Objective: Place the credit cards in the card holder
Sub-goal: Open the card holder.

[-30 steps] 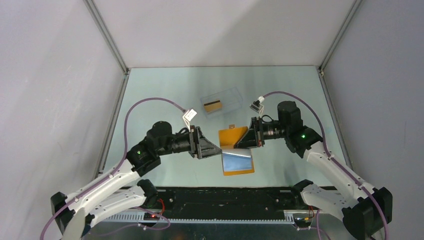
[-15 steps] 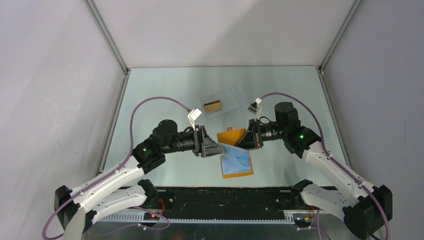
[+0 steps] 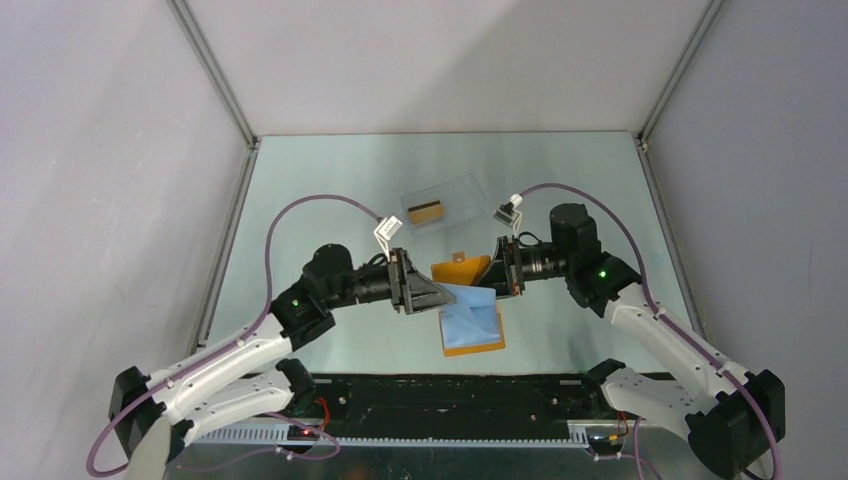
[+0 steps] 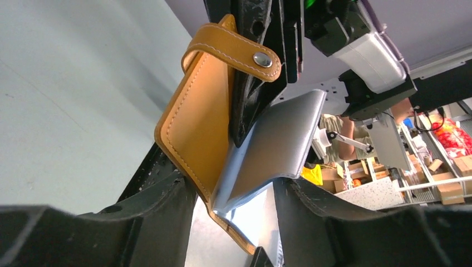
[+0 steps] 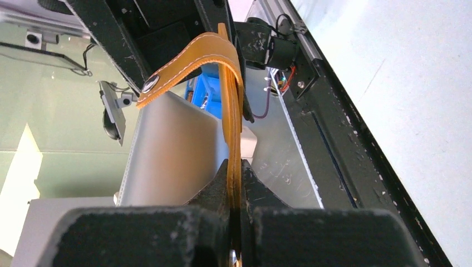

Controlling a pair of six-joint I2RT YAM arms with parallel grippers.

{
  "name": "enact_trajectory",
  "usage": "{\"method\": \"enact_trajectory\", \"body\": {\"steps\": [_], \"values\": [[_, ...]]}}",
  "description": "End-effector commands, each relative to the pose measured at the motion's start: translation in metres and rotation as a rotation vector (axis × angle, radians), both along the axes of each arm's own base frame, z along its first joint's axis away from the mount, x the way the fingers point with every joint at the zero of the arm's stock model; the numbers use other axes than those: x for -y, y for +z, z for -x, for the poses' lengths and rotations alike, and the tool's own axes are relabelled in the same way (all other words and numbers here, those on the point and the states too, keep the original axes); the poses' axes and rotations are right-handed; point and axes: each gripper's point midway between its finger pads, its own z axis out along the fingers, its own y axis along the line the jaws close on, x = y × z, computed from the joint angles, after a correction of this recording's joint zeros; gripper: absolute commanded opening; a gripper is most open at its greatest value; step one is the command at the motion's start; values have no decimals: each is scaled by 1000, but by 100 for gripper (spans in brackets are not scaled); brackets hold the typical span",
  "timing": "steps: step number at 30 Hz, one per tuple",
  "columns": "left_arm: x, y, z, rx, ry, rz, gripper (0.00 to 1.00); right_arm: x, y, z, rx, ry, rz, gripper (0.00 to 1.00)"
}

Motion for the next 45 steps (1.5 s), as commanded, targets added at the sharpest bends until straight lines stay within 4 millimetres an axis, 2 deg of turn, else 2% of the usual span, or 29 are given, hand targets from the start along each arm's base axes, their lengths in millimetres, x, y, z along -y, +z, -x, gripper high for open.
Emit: {"method": "enact_trajectory", "body": {"steps": [1,6,9,12,14,17,19,24,26,28,29,31,32,33,36,37,38,40,42,45], "values": [[0,24,12,46,-54,98,57,-3,25,4,61,32,-95,0],[0,32,22,58,-107,143,74,-4,25,5,70,39,-106,0],[-3,42,25,83,-116,182,78,-3,23,6,71,39,-97,0],[-1,38,26,74,-123,178,75,-3,24,7,75,41,-99,0],[2,30,22,52,-118,163,70,-4,26,8,85,49,-108,0],[5,26,18,33,-105,160,51,-4,27,10,95,60,-114,0],[8,25,16,23,-109,158,46,-4,26,12,98,64,-110,0],[14,17,13,-2,-119,135,45,-5,26,10,104,50,-108,0],[14,15,12,-6,-116,131,39,-6,29,10,109,47,-116,0],[14,17,11,-1,-109,136,25,-5,29,9,107,44,-115,1],[14,18,10,1,-102,140,14,-5,29,9,108,42,-114,2],[12,23,8,6,-82,150,2,-5,29,7,113,31,-113,8],[11,24,8,7,-74,157,1,-4,29,4,117,17,-112,16],[9,28,5,12,-53,167,0,-2,31,1,127,-6,-113,21],[4,28,-3,0,11,180,0,11,39,-11,169,-104,-116,51],[1,30,-4,1,26,190,0,16,41,-16,189,-137,-115,57],[-1,25,-9,-17,59,188,0,26,45,-22,210,-188,-115,68],[-7,21,-17,-44,120,197,0,41,48,-30,243,-268,-104,82],[-14,18,-22,-63,168,210,0,53,49,-34,269,-314,-94,91],[-18,20,-22,-54,179,222,0,57,50,-29,284,-276,-104,96]]}}
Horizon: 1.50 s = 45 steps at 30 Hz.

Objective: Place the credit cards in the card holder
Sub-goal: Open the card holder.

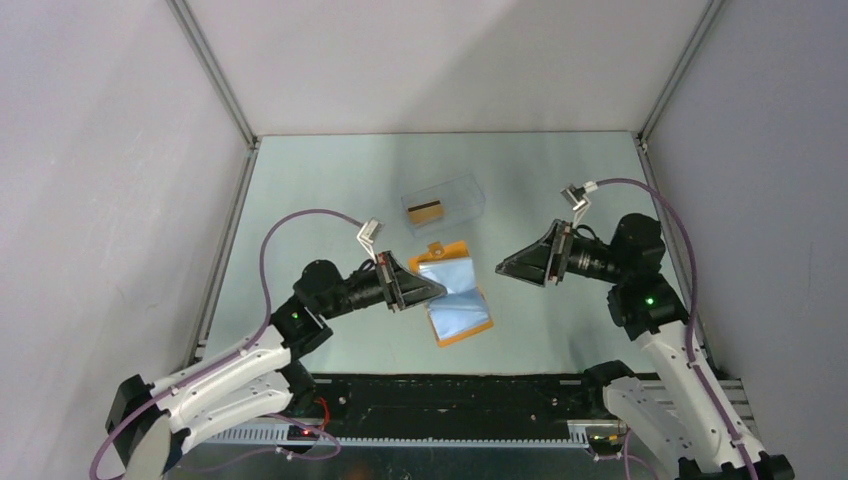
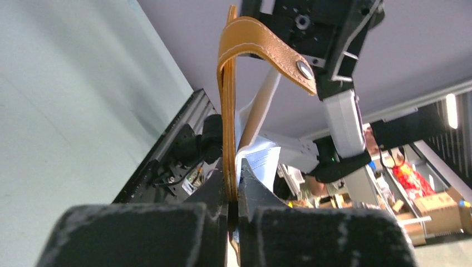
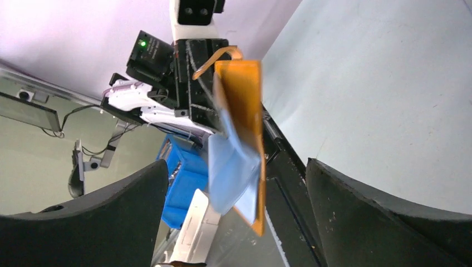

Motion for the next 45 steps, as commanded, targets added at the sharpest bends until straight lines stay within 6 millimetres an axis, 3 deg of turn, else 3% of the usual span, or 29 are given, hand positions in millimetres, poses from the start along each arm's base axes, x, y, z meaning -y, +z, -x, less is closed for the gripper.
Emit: {"method": "enact_trajectory", "body": {"steps": [1,9,13,17,19,21,22,23,24,25,27,29,34,45], "values": [[-8,17,-10,10,74,59,0,5,2,7,43,40,6,96],[-2,32,5,53,-32,63,0,-22,2,19,72,186,-8,95],[0,34,8,59,-59,62,0,-39,-1,21,70,245,-15,85],[1,35,10,59,-67,61,0,-53,0,26,50,305,-38,65],[1,33,9,57,-68,59,0,-58,1,26,44,320,-47,51],[1,33,9,55,-65,57,0,-61,0,24,33,325,-51,34],[1,32,9,54,-67,55,2,-62,-1,23,29,328,-52,20],[2,32,9,56,-70,54,6,-62,-1,23,23,331,-50,5],[2,32,10,58,-72,55,28,-63,-1,22,20,329,-46,1],[1,33,10,62,-75,55,59,-62,-2,22,22,329,-37,0],[-1,34,9,66,-62,62,84,-60,3,24,60,322,-32,0],[-6,38,6,68,-24,79,97,-56,9,26,105,299,-29,0],[-11,43,7,97,-12,91,99,-49,16,29,159,258,-25,0],[13,16,9,50,-93,9,78,-46,29,10,87,97,-62,0]]}}
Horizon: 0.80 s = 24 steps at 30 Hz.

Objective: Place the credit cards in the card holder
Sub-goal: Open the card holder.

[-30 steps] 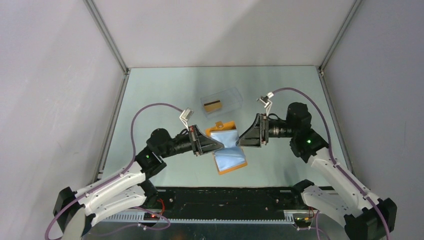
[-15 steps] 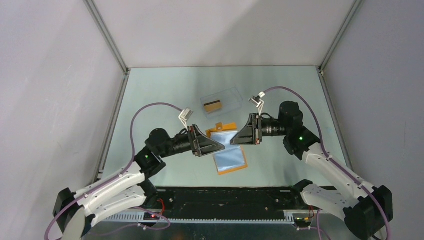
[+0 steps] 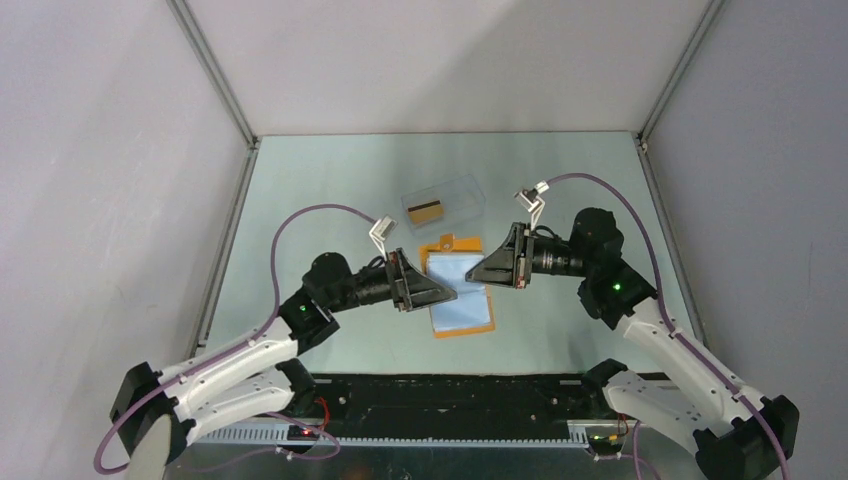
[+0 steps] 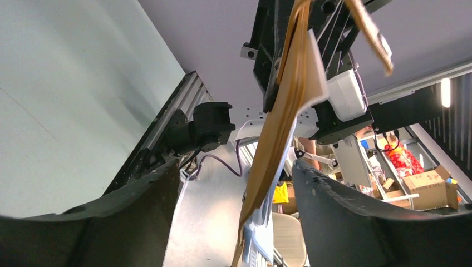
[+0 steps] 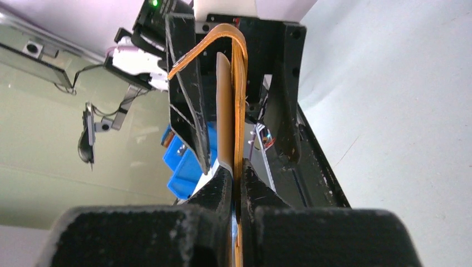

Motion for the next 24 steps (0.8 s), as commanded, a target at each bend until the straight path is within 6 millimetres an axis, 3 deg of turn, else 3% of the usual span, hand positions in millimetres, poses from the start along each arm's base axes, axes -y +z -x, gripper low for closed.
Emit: {"method": "enact_trajectory", "body": {"steps": [1,2,4,5,6,7,9,10,11,12,13,15,17,21,23,24], "values": [[4,18,4,67,-21,31,74,6,34,-11,36,-111,-66,0],[5,17,6,68,-24,31,72,8,35,-16,21,-146,-69,0],[6,18,7,73,-24,32,58,11,34,-24,-16,-205,-70,0],[7,19,6,74,-19,34,44,12,33,-26,-33,-217,-66,0],[8,21,7,78,-20,38,37,12,33,-26,-48,-220,-68,0],[8,22,6,80,-13,42,20,11,32,-27,-54,-217,-68,0],[7,25,4,84,2,49,3,10,26,-27,-75,-213,-49,3],[6,27,2,83,16,54,1,10,23,-28,-71,-217,-36,8],[6,27,0,73,28,57,0,13,16,-28,-93,-231,-13,25],[5,23,-4,55,55,54,0,17,11,-34,-89,-270,8,34],[4,21,-7,25,70,54,0,22,2,-34,-117,-295,42,52],[3,0,-14,-77,108,24,0,35,-11,-40,-135,-368,94,71],[3,-19,-18,-166,135,1,0,47,-23,-44,-150,-426,142,84],[2,-54,-23,-325,181,-38,0,60,-39,-41,-132,-445,231,85],[1,-62,-25,-362,201,-46,0,61,-43,-34,-121,-419,257,81],[0,-64,-27,-372,212,-47,0,61,-44,-31,-118,-404,263,73]]}}
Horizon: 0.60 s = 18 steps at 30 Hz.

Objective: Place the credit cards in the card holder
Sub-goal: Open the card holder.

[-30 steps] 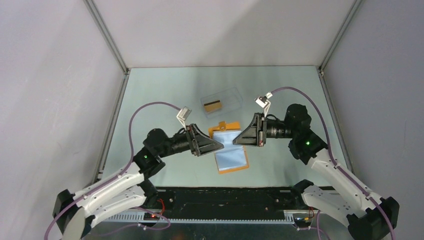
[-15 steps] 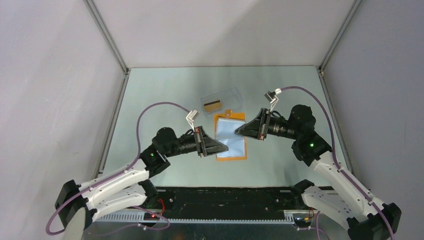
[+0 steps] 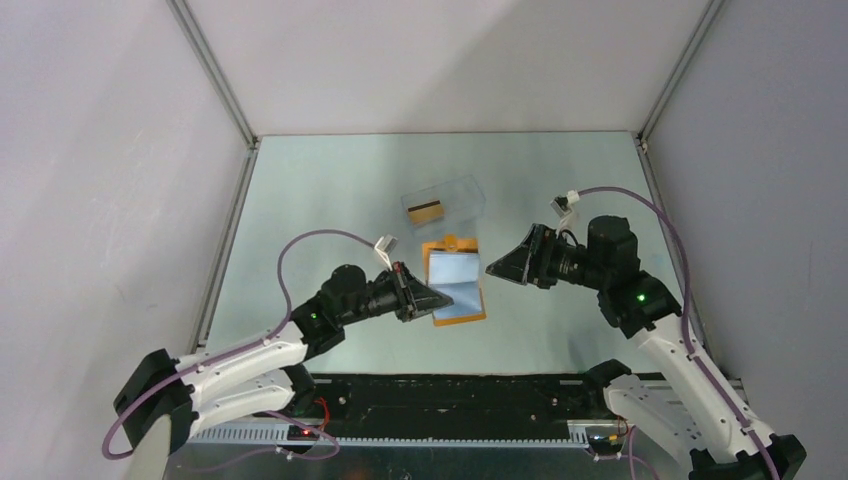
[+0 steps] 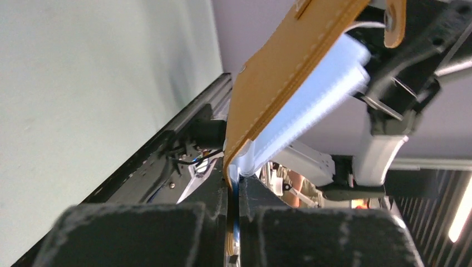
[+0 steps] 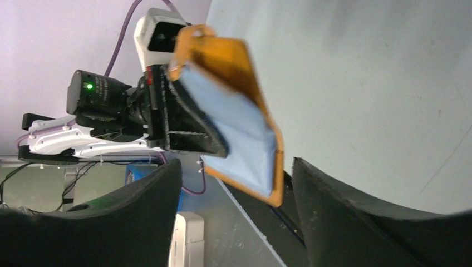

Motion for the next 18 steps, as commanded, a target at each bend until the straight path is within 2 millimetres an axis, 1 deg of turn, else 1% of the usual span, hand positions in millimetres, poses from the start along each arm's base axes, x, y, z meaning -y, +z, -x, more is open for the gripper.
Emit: {"method": "enact_trajectory", "body": {"steps": [1,2,3,4,5,6,7,9,11,12,13,14,16,17,18], "values": [[-3,-7,-13,-96,85,18,0,5,1,16,57,68,71,68],[-3,-8,-14,-105,90,15,0,3,2,18,64,90,68,63],[-3,-11,-14,-112,90,9,0,-1,3,24,73,132,60,61],[-2,-12,-14,-121,88,8,0,-5,5,26,84,158,53,57],[-1,-13,-14,-129,81,5,0,-11,6,34,93,210,43,56],[0,-13,-13,-132,76,3,0,-16,7,34,102,233,38,55],[3,-13,-12,-135,57,-1,0,-22,6,39,107,260,40,55],[8,-10,-9,-123,22,-6,0,-34,5,40,122,293,43,55],[12,-9,-6,-106,-15,-17,0,-43,3,38,133,300,53,58],[13,-9,-5,-104,-25,-20,0,-47,5,39,143,308,55,62],[14,-8,-4,-97,-42,-24,0,-50,4,33,154,292,64,64],[15,-9,-2,-96,-51,-27,0,-53,6,31,169,292,69,68],[18,-8,2,-90,-84,-33,0,-55,1,19,189,255,111,75],[18,-7,3,-78,-93,-35,0,-56,-5,15,179,252,132,77],[20,-5,6,-70,-110,-33,0,-56,-7,11,192,244,152,78]]}}
